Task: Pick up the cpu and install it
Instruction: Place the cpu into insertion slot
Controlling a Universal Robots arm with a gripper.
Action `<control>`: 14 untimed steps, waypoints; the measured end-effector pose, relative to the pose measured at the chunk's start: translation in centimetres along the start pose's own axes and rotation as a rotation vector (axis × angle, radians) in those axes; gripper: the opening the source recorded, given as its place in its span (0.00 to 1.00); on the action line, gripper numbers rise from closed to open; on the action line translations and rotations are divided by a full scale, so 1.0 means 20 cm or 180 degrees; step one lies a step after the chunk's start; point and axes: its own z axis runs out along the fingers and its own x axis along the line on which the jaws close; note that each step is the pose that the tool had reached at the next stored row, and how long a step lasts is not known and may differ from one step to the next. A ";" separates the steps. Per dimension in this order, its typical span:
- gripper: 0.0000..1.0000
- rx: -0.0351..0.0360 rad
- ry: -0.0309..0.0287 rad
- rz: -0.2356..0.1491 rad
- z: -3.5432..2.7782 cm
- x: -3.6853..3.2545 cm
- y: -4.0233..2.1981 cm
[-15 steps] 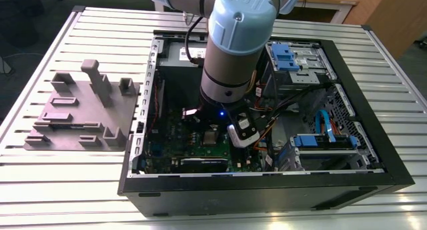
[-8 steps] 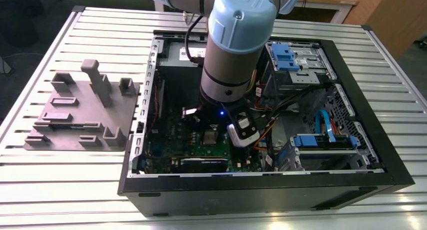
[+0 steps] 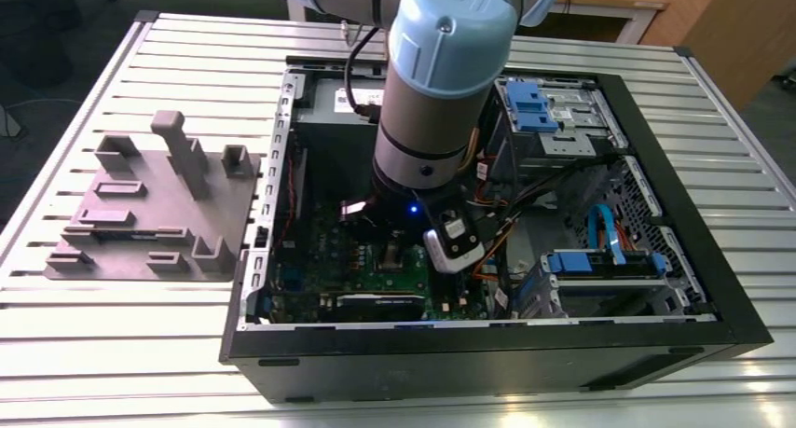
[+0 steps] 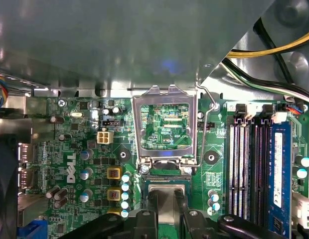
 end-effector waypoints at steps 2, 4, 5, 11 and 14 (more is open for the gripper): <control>0.27 0.0000 0.0000 0.0000 0.000 0.000 0.000; 0.27 0.0000 0.0001 0.0000 -0.017 0.001 0.000; 0.28 0.0000 0.0002 0.0000 -0.027 0.002 0.001; 0.40 -0.0001 0.0002 0.0000 -0.040 0.002 0.001; 0.41 0.0000 0.0003 -0.0004 -0.038 0.002 0.001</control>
